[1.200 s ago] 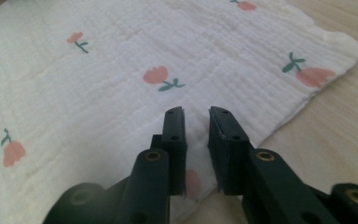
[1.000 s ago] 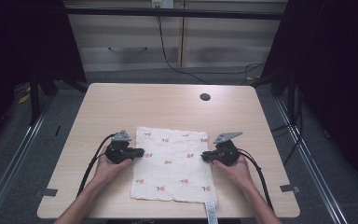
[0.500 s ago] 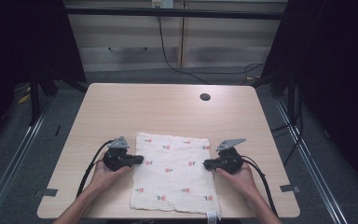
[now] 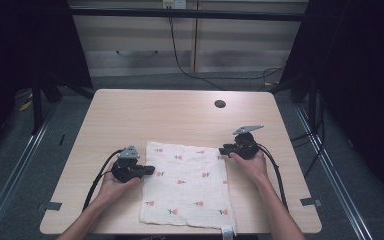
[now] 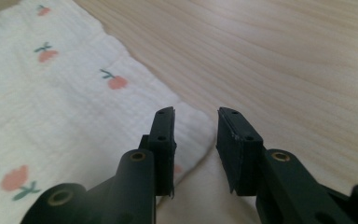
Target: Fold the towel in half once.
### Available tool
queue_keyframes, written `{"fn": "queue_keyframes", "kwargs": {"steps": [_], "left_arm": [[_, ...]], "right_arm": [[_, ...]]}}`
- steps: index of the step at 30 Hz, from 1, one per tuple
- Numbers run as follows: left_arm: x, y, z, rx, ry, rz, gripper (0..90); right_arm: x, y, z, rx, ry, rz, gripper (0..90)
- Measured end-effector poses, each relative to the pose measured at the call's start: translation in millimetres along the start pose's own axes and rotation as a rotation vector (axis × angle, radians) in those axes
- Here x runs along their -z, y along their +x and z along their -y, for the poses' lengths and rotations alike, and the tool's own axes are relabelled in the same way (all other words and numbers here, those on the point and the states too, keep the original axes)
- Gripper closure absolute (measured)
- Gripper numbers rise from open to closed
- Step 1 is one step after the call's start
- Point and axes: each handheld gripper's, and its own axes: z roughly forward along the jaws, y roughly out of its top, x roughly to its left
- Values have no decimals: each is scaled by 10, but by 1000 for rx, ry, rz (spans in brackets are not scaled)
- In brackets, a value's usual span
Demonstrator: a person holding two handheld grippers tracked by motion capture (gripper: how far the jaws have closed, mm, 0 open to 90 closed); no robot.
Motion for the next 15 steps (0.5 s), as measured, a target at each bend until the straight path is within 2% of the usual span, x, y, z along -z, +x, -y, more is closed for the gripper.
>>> {"fn": "queue_keyframes", "kwargs": {"steps": [5,8,10,11,15], "left_arm": [[1,17,4,7,-2,11,884],[1,17,4,8,-2,11,884],[0,14,3,7,-2,9,883],[1,11,0,3,1,7,884],[2,12,-2,6,3,7,884]], "right_arm": [[-71,-45,1,-10,-13,0,648],[-78,-29,-2,12,-2,-26,719],[-77,-20,-2,17,0,-26,740],[-75,-14,3,22,11,-43,844],[-67,-37,8,-6,-7,-66,873]]}}
